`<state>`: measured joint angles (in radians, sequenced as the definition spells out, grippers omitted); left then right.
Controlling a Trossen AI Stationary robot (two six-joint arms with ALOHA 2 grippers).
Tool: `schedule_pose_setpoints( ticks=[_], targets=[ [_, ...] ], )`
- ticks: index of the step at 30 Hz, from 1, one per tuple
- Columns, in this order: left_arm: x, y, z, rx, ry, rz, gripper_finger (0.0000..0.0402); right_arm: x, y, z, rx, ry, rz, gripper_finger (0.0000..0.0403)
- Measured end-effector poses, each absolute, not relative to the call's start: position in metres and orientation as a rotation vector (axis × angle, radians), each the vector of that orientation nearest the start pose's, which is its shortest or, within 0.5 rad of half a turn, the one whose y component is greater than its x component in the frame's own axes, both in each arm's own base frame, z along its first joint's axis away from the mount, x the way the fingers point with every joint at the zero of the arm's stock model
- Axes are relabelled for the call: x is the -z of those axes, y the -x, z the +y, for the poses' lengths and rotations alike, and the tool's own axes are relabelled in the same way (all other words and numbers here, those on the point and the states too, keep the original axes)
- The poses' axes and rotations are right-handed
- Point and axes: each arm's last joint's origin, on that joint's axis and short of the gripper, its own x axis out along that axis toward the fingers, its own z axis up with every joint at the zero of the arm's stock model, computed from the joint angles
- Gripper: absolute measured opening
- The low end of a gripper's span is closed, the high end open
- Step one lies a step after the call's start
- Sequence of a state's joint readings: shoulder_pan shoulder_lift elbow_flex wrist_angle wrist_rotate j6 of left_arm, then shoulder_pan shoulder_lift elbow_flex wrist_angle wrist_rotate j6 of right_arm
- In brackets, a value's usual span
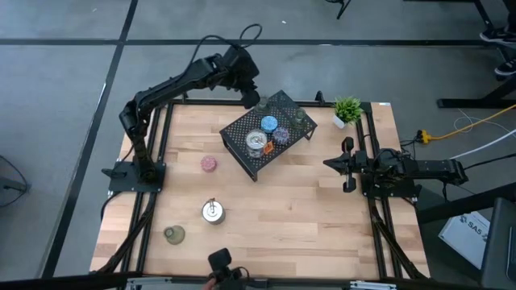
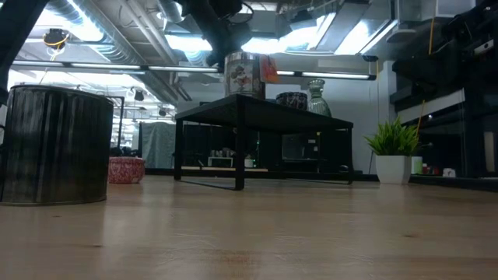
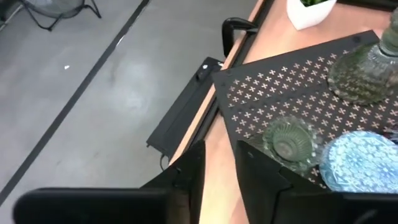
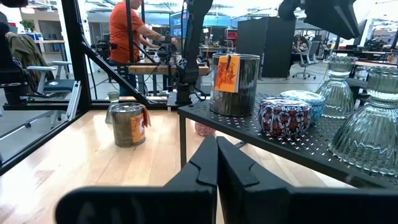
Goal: Pick & Place candle stick holders
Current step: Put the top green glass candle holder on the shelf aligned with the green glass candle holder
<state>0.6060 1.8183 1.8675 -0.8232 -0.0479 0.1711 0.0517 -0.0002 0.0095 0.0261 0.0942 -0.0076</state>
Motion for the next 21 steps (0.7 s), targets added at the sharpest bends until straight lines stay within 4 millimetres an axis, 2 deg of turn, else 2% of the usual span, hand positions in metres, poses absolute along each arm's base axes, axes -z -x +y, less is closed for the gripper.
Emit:
schedule_pose_setpoints(
  ticks=[7,14,21],
  targets=[
    [-0.362,-0.318,0.233,-0.6,0.086,0.835,0.0045,-0.169,-0.097,0.002,0.042,0.005,-0.035,0.0],
    [-0.356,-0.311,0.23,-0.586,0.123,0.92,0.0007,-0.169,-0.097,0.002,0.043,0.005,-0.035,0.0],
    [-0.345,-0.309,0.227,-0.511,0.078,1.01,0.0002,-0.169,-0.097,0.002,0.042,0.005,-0.035,0.0]
  ],
)
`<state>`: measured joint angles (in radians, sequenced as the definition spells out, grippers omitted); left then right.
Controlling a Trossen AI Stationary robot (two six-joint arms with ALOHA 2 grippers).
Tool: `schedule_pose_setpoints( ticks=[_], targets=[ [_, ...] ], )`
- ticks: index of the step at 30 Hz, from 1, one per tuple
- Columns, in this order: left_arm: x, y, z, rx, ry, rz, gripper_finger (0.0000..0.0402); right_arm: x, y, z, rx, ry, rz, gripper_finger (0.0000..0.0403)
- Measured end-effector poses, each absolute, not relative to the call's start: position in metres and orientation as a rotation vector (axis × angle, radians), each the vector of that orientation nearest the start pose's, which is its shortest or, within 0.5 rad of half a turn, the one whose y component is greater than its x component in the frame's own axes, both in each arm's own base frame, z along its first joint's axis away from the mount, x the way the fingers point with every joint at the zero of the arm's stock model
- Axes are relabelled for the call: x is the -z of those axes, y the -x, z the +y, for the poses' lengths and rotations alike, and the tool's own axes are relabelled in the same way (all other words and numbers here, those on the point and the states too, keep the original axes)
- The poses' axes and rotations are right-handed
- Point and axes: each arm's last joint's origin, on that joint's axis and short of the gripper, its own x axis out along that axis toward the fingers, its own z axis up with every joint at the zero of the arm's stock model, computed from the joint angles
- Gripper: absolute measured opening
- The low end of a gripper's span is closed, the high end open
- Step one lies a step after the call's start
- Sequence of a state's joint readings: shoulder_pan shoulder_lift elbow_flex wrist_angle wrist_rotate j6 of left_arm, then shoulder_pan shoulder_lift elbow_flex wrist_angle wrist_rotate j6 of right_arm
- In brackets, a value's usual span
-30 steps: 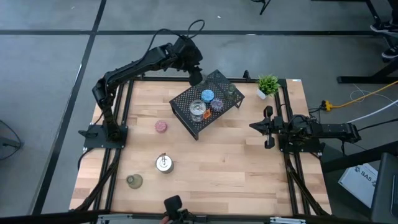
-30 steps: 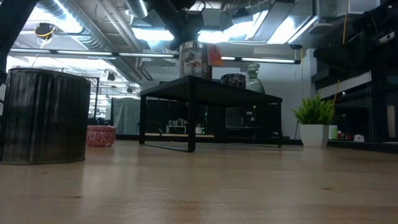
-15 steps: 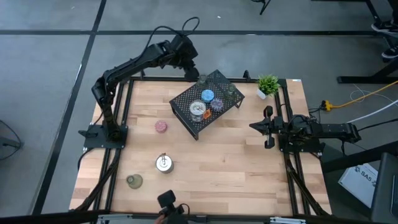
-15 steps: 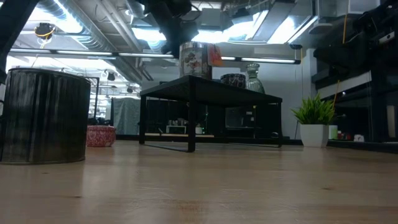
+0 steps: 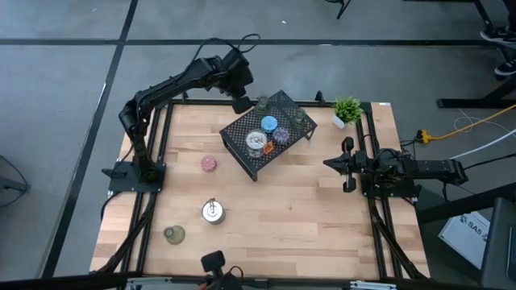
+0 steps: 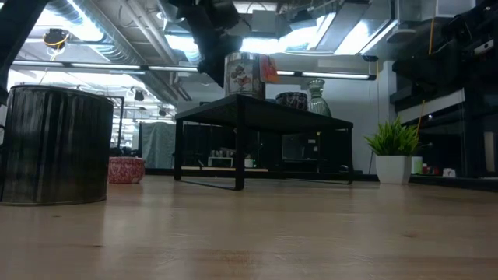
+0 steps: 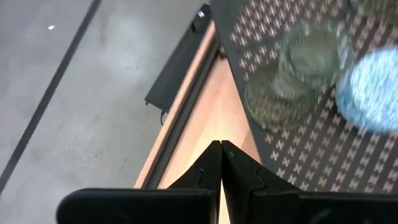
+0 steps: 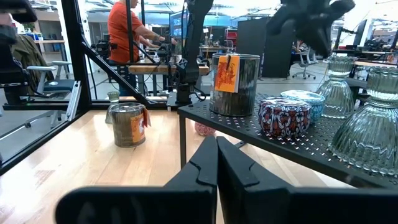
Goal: Pick & Place candle stick holders
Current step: Put the top green glass candle holder on the shelf aligned with the green glass candle holder
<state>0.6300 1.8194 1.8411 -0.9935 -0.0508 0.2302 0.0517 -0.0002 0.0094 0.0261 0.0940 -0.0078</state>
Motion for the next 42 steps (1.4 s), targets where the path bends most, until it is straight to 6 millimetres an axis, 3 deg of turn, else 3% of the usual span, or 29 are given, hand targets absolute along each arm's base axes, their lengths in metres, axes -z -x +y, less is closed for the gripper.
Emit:
schedule_pose_setpoints(
  ticks=[9,20,42],
  targets=[
    [-0.308,-0.309,0.223,-0.353,-0.054,1.142,0.0002,-0.169,-0.097,0.002,0.043,0.005,-0.035,0.0],
    [-0.31,-0.315,0.23,-0.145,-0.235,1.021,0.0002,-0.169,-0.097,0.002,0.042,0.005,-0.036,0.0],
    [-0.318,-0.327,0.23,-0.101,-0.273,0.856,0.0002,-0.169,-0.097,0.002,0.042,0.005,-0.036,0.0]
  ],
)
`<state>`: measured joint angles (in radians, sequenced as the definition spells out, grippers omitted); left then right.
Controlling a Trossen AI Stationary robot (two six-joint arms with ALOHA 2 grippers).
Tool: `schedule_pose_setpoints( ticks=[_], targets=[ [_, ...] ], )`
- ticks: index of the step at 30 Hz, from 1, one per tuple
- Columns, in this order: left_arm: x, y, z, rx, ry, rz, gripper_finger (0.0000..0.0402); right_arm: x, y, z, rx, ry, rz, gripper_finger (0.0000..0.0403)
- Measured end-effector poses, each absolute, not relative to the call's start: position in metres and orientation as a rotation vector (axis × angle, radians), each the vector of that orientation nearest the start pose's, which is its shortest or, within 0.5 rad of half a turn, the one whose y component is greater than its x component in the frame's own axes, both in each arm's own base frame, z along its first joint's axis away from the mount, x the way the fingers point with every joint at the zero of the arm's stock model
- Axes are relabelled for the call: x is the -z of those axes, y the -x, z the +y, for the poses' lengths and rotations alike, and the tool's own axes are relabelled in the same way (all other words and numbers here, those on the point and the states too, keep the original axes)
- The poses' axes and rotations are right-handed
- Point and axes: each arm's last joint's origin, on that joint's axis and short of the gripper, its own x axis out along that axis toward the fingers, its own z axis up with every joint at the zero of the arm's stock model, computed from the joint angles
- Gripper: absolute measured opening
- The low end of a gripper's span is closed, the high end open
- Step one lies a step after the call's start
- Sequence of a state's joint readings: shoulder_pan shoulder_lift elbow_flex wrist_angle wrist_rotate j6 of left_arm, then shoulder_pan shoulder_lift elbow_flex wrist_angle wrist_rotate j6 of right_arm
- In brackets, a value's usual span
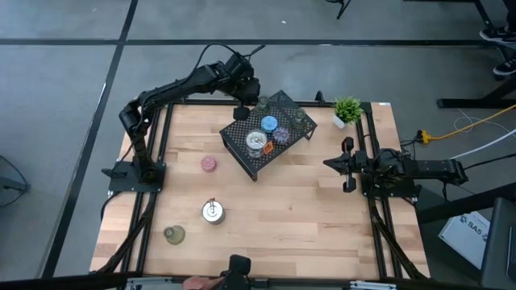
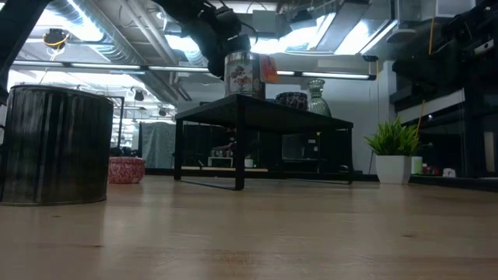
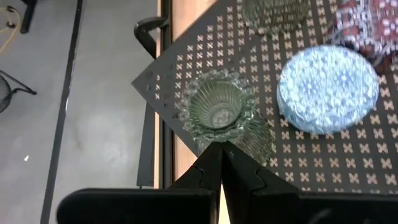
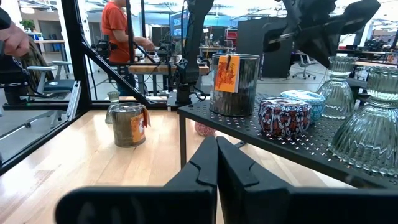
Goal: Pick & Place candle stick holders
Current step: Put the top green glass candle holder on the shelf aligned with the green glass candle holder
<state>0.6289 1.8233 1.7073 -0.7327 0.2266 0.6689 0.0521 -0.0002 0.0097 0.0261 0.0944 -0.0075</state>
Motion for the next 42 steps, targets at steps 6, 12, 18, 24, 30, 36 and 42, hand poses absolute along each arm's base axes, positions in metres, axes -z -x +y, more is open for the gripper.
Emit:
schedule_pose_setpoints(
  ticks=[6,12,18,24,30,36,42],
  targets=[
    [-0.322,-0.33,0.231,-0.106,-0.25,0.794,0.0002,-0.169,-0.097,0.002,0.042,0.005,-0.036,0.0],
    [-0.322,-0.33,0.233,-0.156,-0.253,0.811,0.0002,-0.169,-0.097,0.002,0.042,0.005,-0.035,0.0],
    [-0.319,-0.329,0.23,-0.125,-0.223,0.834,0.0002,-0.169,-0.097,0.002,0.042,0.005,-0.036,0.0],
    [-0.32,-0.333,0.223,-0.049,-0.198,0.795,0.0002,-0.169,-0.097,0.002,0.043,0.005,-0.036,0.0],
    [-0.318,-0.335,0.222,-0.032,-0.177,0.784,0.0002,-0.169,-0.097,0.002,0.042,0.005,-0.036,0.0],
    [-0.305,-0.342,0.225,-0.021,-0.162,0.805,0.0002,-0.169,-0.097,0.002,0.042,0.005,-0.036,0.0],
    [-0.3,-0.351,0.227,-0.032,-0.162,0.777,0.0002,-0.169,-0.097,0.002,0.043,0.005,-0.036,0.0]
  ],
)
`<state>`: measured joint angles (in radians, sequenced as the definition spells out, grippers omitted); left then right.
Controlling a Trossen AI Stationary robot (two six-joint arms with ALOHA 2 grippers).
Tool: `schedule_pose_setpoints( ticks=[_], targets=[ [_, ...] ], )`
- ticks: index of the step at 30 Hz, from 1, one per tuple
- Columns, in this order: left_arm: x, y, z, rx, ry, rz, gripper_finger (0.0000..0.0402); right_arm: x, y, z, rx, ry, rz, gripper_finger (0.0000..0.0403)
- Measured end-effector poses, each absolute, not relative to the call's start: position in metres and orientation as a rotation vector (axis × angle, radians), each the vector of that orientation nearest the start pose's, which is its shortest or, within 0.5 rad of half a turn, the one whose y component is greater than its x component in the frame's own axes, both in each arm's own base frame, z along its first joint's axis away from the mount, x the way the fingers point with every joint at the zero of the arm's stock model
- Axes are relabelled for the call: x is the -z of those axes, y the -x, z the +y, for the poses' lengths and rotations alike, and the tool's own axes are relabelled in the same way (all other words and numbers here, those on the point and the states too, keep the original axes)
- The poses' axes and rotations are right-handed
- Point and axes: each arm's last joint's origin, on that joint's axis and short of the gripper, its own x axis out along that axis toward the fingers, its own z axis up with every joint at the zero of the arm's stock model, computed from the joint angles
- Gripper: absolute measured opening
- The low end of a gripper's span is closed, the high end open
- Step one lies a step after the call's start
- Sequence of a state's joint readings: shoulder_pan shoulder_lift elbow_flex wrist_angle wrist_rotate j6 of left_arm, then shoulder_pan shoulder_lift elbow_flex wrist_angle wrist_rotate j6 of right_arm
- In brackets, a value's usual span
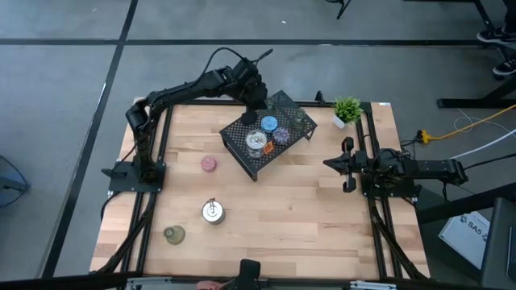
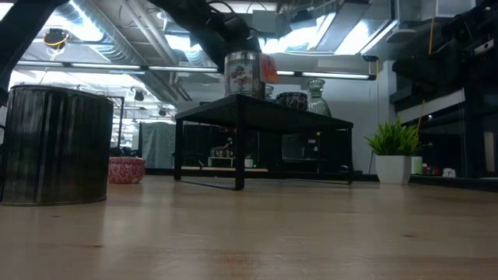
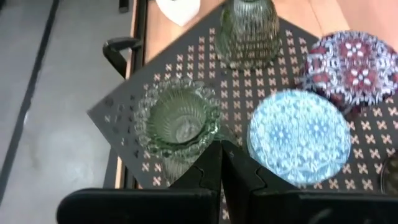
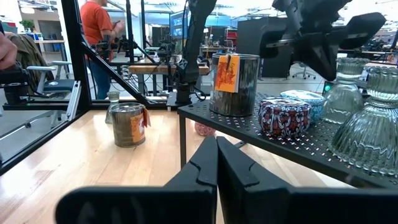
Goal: Pick & Place candle stick holders
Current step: Put the top green glass candle holder on the shelf aligned with the green glass candle holder
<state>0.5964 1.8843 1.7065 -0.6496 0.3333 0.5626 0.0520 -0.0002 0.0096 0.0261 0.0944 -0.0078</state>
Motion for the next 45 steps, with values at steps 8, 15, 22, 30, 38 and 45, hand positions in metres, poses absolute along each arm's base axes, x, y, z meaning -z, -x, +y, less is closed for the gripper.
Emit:
schedule_pose_setpoints(
  ticks=[8,15,22,30,38,45],
  targets=[
    [-0.308,-0.357,0.232,-0.091,-0.207,0.687,0.0002,-0.169,-0.097,0.002,0.043,0.005,-0.035,0.0],
    [-0.31,-0.358,0.232,-0.09,-0.209,0.666,0.0002,-0.169,-0.097,0.002,0.043,0.005,-0.035,0.0],
    [-0.306,-0.359,0.24,-0.246,-0.258,0.724,0.0001,-0.169,-0.097,0.002,0.042,0.005,-0.035,0.0],
    [-0.302,-0.37,0.252,-0.354,-0.224,0.631,0.0002,-0.169,-0.097,0.002,0.042,0.005,-0.035,0.0],
    [-0.302,-0.37,0.25,-0.362,-0.2,0.636,0.0002,-0.169,-0.097,0.002,0.042,0.005,-0.035,0.0],
    [-0.3,-0.37,0.248,-0.35,-0.147,0.641,0.0002,-0.169,-0.097,0.002,0.042,0.005,-0.036,0.0]
  ],
)
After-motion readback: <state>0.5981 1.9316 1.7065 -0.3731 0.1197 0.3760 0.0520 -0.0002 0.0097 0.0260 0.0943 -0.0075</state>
